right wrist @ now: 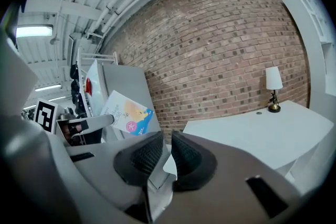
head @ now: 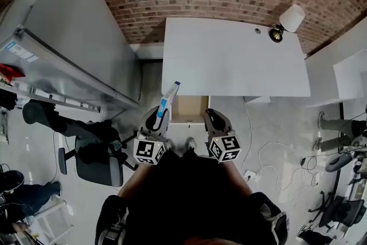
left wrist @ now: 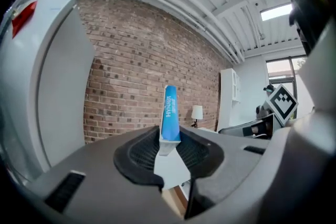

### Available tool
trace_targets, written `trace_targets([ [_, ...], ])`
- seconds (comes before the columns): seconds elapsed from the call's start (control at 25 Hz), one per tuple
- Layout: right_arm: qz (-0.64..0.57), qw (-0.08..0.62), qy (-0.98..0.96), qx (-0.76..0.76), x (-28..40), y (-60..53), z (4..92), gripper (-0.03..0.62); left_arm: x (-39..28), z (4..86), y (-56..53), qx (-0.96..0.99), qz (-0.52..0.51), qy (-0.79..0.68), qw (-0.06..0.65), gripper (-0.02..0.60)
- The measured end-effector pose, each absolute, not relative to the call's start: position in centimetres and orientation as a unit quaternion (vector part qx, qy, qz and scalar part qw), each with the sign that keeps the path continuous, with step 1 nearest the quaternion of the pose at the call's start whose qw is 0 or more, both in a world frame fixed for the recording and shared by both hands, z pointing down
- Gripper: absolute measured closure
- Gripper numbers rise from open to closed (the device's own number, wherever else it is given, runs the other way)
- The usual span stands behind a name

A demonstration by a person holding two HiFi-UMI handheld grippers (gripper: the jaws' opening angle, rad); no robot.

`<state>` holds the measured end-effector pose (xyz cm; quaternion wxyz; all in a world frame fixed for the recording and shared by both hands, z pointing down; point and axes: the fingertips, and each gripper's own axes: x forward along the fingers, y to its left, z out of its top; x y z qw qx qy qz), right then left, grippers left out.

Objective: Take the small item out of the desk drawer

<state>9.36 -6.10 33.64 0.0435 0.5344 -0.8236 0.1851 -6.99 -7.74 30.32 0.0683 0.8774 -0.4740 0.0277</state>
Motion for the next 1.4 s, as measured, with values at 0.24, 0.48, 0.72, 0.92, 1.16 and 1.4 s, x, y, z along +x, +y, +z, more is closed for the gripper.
trace_targets([
  [0.24, 0.146, 0.032, -0.823, 0.548, 8.0, -4.6, 30.5, 0.548, -7.9, 27.7, -5.6, 0.88, 0.004, -0.473, 0.05, 0.485],
  [0.48, 0.137, 0.03, -0.817, 0.559, 7.3, -3.9, 30.1, 0.554, -8.0, 28.6, -4.1, 0.884, 0.008, -0.463, 0.066, 0.485],
  [0.72, 0.131, 0.044, -0.815, 0.562, 6.5, -3.6, 30.6, 0.559, -8.1, 29.2, -4.0, 0.887, 0.007, -0.456, 0.069, 0.485],
  [0.92, 0.127, 0.046, -0.815, 0.563, 6.3, -3.8, 30.7, 0.566, -8.0, 29.0, -4.4, 0.89, 0.004, -0.451, 0.066, 0.485],
  [1.16, 0.126, 0.041, -0.817, 0.561, 5.8, -4.1, 30.4, 0.566, -8.4, 28.7, -4.6, 0.889, 0.0, -0.452, 0.068, 0.485],
  [1.4, 0.128, 0.038, -0.816, 0.563, 5.1, -4.2, 30.5, 0.566, -8.7, 28.7, -4.9, 0.891, 0.001, -0.448, 0.068, 0.485],
])
